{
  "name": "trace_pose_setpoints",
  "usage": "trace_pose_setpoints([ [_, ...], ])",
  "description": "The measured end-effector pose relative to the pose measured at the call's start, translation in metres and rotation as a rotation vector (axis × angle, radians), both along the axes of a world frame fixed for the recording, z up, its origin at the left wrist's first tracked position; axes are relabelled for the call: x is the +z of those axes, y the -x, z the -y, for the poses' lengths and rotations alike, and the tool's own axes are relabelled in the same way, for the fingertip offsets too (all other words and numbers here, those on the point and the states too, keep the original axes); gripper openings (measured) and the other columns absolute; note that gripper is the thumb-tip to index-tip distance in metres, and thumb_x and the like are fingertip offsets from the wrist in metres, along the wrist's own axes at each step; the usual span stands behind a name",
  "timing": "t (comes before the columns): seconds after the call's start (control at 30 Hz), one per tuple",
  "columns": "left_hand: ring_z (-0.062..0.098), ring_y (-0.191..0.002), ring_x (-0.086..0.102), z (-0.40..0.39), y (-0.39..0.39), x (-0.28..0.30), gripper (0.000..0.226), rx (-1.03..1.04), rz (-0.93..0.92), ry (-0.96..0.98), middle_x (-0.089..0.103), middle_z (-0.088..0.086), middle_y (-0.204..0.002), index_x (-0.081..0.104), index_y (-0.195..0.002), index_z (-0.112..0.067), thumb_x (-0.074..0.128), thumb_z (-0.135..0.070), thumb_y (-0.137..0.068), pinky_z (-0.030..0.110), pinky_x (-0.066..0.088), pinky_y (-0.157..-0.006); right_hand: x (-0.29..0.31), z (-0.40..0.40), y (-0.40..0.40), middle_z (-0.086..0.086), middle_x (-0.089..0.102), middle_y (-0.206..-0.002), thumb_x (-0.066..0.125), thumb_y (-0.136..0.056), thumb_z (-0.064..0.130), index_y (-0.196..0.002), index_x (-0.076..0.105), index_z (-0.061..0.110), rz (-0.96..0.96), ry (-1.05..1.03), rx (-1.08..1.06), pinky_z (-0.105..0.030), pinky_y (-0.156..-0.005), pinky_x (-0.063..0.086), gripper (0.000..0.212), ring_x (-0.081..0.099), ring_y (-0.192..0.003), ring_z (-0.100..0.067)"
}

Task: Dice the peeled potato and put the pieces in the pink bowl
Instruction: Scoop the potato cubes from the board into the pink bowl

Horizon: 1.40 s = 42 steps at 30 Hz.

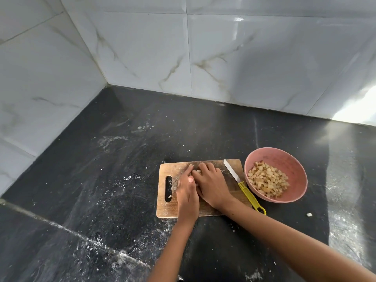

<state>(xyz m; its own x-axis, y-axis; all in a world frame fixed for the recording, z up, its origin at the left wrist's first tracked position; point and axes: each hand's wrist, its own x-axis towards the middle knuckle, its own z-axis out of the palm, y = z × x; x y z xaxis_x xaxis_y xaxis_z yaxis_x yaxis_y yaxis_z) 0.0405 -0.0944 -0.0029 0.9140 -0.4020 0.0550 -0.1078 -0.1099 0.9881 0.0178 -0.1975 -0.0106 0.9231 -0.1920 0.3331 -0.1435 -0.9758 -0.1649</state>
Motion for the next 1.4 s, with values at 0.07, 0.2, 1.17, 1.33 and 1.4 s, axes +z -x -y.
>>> trace_pose_setpoints([
  [0.07,-0.006,-0.12,0.049,0.002,-0.001,-0.001,0.09,0.018,0.013,0.01,0.055,-0.016,-0.128,0.05,-0.135,-0.008,0.02,-0.078,-0.087,0.015,0.037,-0.099,0.002,0.0,0.0,-0.003,0.058,-0.089,0.051,-0.084,0.027,-0.088,0.061,0.017,0.009,-0.029,-0.022,-0.031,-0.049,0.044,0.015,0.054,-0.076,-0.022],
  [0.2,0.001,-0.121,0.05,0.002,-0.003,-0.005,0.085,0.089,0.022,0.014,0.058,-0.007,-0.127,0.054,-0.131,-0.009,0.019,-0.074,-0.09,0.02,0.038,-0.101,0.01,0.001,0.001,-0.002,0.057,-0.073,0.048,-0.081,0.026,-0.07,0.057,0.015,0.063,-0.093,-0.035,-0.025,-0.038,0.035,0.018,0.055,-0.059,-0.019],
  [1.17,0.027,-0.118,0.036,0.021,-0.008,-0.014,0.077,-0.321,0.722,-0.831,0.036,0.01,-0.129,0.042,-0.136,-0.027,0.029,-0.08,-0.081,0.044,0.033,-0.101,0.126,0.056,0.046,-0.006,0.042,-0.054,0.045,-0.1,0.024,-0.057,0.043,0.015,0.301,-1.306,-0.356,-0.019,-0.041,0.032,0.044,0.037,-0.042,-0.011],
  [1.33,0.022,-0.09,0.045,0.032,-0.012,-0.011,0.028,-0.328,0.88,-0.764,0.049,0.007,-0.103,0.059,-0.113,-0.016,0.053,-0.038,-0.095,0.036,0.043,-0.076,0.115,0.096,0.087,0.003,0.064,-0.069,0.043,-0.099,0.035,-0.075,0.06,0.016,0.122,-0.675,-0.556,-0.024,-0.059,0.048,0.035,0.063,-0.066,-0.012],
  [1.4,0.022,-0.081,0.051,0.038,-0.017,-0.009,0.019,-0.382,0.964,-0.731,0.055,0.008,-0.095,0.061,-0.104,-0.01,0.062,-0.025,-0.092,0.034,0.047,-0.066,0.105,0.104,0.092,0.008,0.064,-0.081,0.045,-0.099,0.036,-0.087,0.059,0.022,0.037,-0.643,-0.551,-0.02,-0.062,0.046,0.023,0.061,-0.076,-0.009],
])
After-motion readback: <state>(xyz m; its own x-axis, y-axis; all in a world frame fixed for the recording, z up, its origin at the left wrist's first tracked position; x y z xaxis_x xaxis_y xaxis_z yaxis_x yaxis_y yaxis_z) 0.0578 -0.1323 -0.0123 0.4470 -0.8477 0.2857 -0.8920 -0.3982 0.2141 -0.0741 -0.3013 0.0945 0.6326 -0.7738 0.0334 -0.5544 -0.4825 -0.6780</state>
